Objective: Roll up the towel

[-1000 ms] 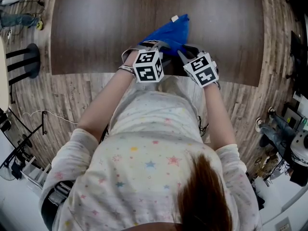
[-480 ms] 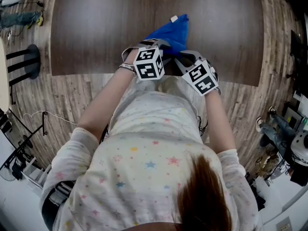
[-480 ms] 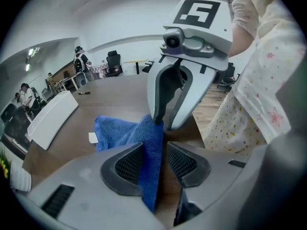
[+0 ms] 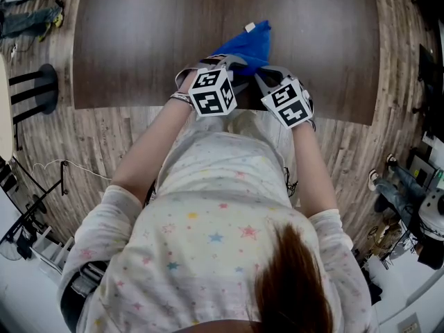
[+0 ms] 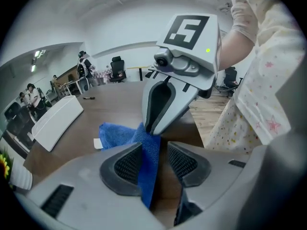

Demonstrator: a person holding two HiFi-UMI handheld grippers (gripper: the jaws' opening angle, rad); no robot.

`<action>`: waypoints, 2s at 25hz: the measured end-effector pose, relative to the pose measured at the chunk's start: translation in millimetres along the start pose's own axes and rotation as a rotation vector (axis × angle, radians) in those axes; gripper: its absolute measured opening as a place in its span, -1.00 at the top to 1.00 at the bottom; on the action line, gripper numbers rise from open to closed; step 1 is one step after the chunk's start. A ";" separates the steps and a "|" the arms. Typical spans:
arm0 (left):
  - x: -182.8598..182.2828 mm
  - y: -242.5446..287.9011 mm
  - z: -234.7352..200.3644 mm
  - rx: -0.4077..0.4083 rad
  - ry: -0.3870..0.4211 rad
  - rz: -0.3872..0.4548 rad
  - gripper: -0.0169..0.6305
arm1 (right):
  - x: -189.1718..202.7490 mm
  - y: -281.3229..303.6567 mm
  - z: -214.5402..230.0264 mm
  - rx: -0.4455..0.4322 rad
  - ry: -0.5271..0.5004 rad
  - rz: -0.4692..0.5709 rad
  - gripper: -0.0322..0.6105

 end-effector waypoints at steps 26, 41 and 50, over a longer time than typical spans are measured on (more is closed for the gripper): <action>2.4 9.1 -0.6 -0.043 -0.024 0.000 0.49 | -12.6 -4.4 23.1 0.055 0.092 0.062 0.74; 0.0 5.4 -7.4 -0.062 -0.019 0.006 0.49 | -7.3 -3.8 7.6 0.039 0.048 0.039 0.64; -4.8 4.0 -17.0 -0.091 -0.015 0.025 0.46 | -9.3 2.0 18.2 0.072 0.028 0.032 0.63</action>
Point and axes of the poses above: the fingertips, and each gripper's own axes: y forward along the fingers, z to its right, x out of its underside, the point moved 6 cm from there along -y, backward along the fingers, and after that the axes turned 10 degrees about x, right-handed, at the moved point
